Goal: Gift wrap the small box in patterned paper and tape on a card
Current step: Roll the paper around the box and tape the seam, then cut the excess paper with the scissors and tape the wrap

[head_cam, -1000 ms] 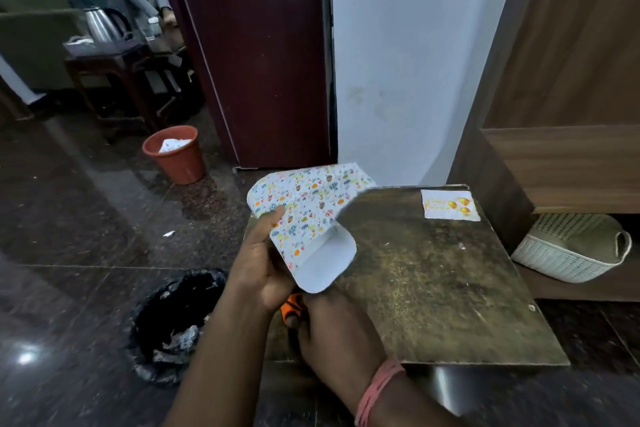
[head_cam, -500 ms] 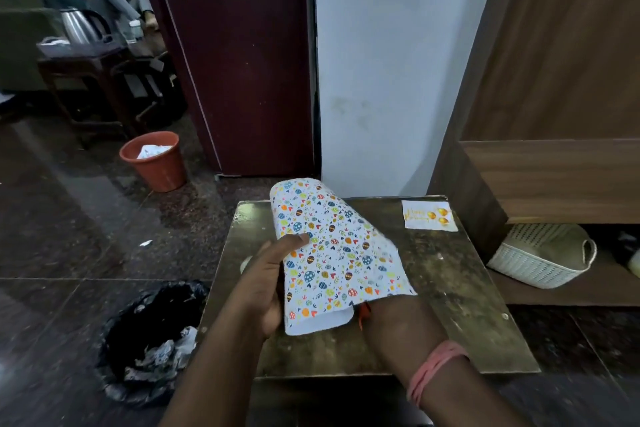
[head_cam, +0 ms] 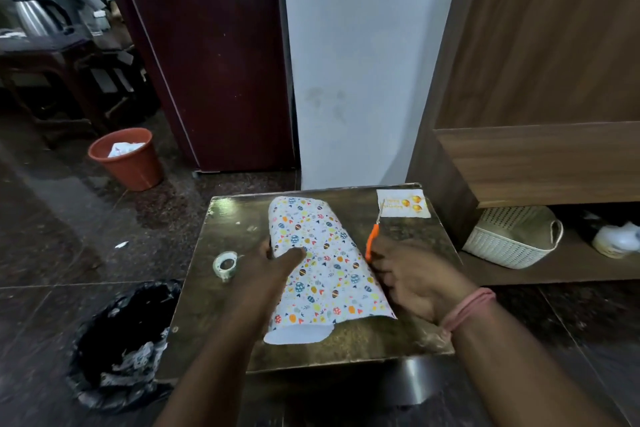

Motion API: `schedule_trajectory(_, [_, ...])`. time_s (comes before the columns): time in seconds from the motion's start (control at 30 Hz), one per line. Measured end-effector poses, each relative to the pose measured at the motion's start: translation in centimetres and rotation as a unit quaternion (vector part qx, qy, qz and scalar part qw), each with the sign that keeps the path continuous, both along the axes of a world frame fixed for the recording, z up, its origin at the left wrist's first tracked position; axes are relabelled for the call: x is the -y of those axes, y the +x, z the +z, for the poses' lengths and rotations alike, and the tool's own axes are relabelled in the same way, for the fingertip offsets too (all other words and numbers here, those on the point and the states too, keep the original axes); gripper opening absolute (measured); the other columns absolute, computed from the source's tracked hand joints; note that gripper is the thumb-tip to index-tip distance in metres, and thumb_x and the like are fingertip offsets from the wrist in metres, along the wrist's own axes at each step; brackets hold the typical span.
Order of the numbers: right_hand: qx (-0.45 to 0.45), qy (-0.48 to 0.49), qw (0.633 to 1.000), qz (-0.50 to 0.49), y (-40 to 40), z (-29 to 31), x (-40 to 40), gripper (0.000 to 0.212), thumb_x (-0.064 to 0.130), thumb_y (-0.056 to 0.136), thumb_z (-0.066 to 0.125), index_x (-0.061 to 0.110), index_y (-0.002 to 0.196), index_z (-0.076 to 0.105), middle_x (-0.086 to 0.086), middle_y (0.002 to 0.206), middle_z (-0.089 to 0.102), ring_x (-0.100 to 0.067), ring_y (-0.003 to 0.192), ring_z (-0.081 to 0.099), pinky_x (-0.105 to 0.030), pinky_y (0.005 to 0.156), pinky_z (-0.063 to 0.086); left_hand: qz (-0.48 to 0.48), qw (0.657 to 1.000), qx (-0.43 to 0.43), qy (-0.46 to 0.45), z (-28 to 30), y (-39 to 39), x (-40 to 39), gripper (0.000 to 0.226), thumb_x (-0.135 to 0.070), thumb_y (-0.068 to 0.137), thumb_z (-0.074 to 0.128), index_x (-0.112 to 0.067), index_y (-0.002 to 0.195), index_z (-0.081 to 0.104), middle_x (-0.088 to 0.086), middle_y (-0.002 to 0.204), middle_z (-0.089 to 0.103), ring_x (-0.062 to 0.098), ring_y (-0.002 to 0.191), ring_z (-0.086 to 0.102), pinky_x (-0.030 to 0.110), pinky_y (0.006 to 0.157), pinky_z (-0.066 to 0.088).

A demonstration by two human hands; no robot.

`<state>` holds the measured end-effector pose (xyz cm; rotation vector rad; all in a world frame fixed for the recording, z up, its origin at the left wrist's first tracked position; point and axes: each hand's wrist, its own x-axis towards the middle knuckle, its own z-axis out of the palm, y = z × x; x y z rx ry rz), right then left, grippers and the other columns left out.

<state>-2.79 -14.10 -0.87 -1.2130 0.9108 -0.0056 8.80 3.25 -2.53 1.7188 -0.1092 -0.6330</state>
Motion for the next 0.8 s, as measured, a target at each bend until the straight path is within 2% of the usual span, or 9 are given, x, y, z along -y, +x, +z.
schedule_trajectory(0.13, [0.066, 0.067, 0.993, -0.073, 1.3, 0.3, -0.5, 0.018, 0.029, 0.099, 0.055, 0.018, 0.091, 0.066, -0.004, 0.087, 0.072, -0.017, 0.076, 0.063, -0.033, 0.068, 0.049, -0.024, 0.954, 0.262, 0.142, -1.3, 1.0, -0.5, 0.075, -0.027, 0.092, 0.073, -0.044, 0.155, 0.037, 0.000, 0.149, 0.047, 0.026, 0.140, 0.039, 0.045, 0.116, 0.036])
schedule_trajectory(0.17, [0.083, 0.079, 0.990, -0.081, 1.5, 0.4, -0.6, 0.023, 0.030, 0.099, 0.057, 0.012, 0.101, 0.070, -0.005, 0.095, 0.076, -0.019, 0.085, 0.067, -0.037, 0.078, 0.054, -0.040, 0.929, 0.334, 0.155, -1.4, 1.2, -0.5, 0.074, -0.023, 0.092, 0.073, -0.046, 0.153, 0.039, -0.003, 0.154, 0.046, 0.025, 0.144, 0.035, 0.040, 0.119, 0.027])
schedule_trajectory(0.23, [0.114, 0.068, 0.986, -0.096, 1.9, 0.2, -1.0, 0.047, 0.036, 0.092, 0.063, -0.001, 0.122, 0.066, -0.010, 0.117, 0.074, -0.025, 0.115, 0.064, -0.049, 0.106, 0.046, -0.079, 0.877, 0.441, 0.175, -1.7, 1.3, -0.1, 0.063, -0.011, 0.091, 0.070, -0.048, 0.140, 0.055, -0.005, 0.148, 0.055, 0.024, 0.140, 0.043, 0.037, 0.117, 0.025])
schedule_trajectory(0.27, [0.128, 0.058, 0.985, -0.104, 2.1, 0.2, -1.1, 0.054, 0.037, 0.088, 0.066, -0.003, 0.125, 0.062, -0.014, 0.123, 0.071, -0.031, 0.100, 0.062, -0.053, 0.111, 0.041, -0.101, 0.859, 0.467, 0.185, -1.8, 1.2, 0.3, 0.061, -0.004, 0.090, 0.064, -0.047, 0.132, 0.064, -0.006, 0.143, 0.060, 0.024, 0.135, 0.049, 0.040, 0.116, 0.030])
schedule_trajectory(0.3, [0.142, 0.056, 0.982, -0.110, 2.1, 0.2, -1.1, 0.053, 0.034, 0.088, 0.067, -0.005, 0.123, 0.063, -0.018, 0.122, 0.070, -0.027, 0.089, 0.053, -0.054, 0.110, 0.043, -0.118, 0.847, 0.478, 0.200, -1.9, 1.0, 0.5, 0.062, 0.001, 0.085, 0.057, -0.044, 0.126, 0.070, -0.007, 0.138, 0.064, 0.025, 0.129, 0.054, 0.046, 0.113, 0.037])
schedule_trajectory(0.37, [0.161, 0.051, 0.978, -0.123, 2.2, 0.4, -1.1, 0.034, 0.024, 0.095, 0.066, -0.006, 0.110, 0.070, -0.018, 0.110, 0.075, -0.031, 0.092, 0.070, -0.047, 0.096, 0.055, -0.141, 0.829, 0.486, 0.237, -1.9, 0.7, 0.7, 0.071, 0.002, 0.073, 0.050, -0.042, 0.125, 0.071, -0.008, 0.137, 0.063, 0.026, 0.124, 0.055, 0.051, 0.105, 0.045])
schedule_trajectory(0.5, [0.195, 0.043, 0.971, -0.131, 2.1, 0.2, -0.5, 0.021, 0.023, 0.100, 0.060, 0.009, 0.085, 0.063, -0.009, 0.084, 0.073, -0.018, 0.070, 0.068, -0.033, 0.067, 0.053, -0.176, 0.794, 0.494, 0.306, -1.9, 0.1, 0.5, 0.084, 0.004, 0.075, 0.051, -0.044, 0.143, 0.054, -0.008, 0.153, 0.046, 0.024, 0.139, 0.038, 0.048, 0.111, 0.039])
schedule_trajectory(0.63, [0.162, 0.015, 0.978, -0.134, 1.8, -0.2, -0.5, 0.019, 0.024, 0.100, 0.059, 0.012, 0.085, 0.060, -0.007, 0.085, 0.072, -0.019, 0.076, 0.070, -0.032, 0.068, 0.055, -0.207, 0.771, 0.509, 0.322, -1.5, -0.9, 0.3, 0.070, -0.010, 0.095, 0.048, -0.042, 0.156, 0.037, -0.006, 0.164, 0.031, 0.022, 0.151, 0.023, 0.041, 0.117, 0.030])
schedule_trajectory(0.8, [0.097, -0.093, 0.986, -0.098, -0.5, -0.8, -1.6, 0.018, 0.018, 0.094, 0.062, 0.009, 0.079, 0.063, -0.018, 0.083, 0.072, -0.024, 0.073, 0.067, -0.034, 0.067, 0.055, -0.162, 0.792, 0.519, 0.279, -2.2, -1.3, 0.1, 0.045, -0.017, 0.101, 0.050, -0.032, 0.143, 0.054, -0.002, 0.157, 0.045, 0.024, 0.147, 0.032, 0.045, 0.117, 0.032])
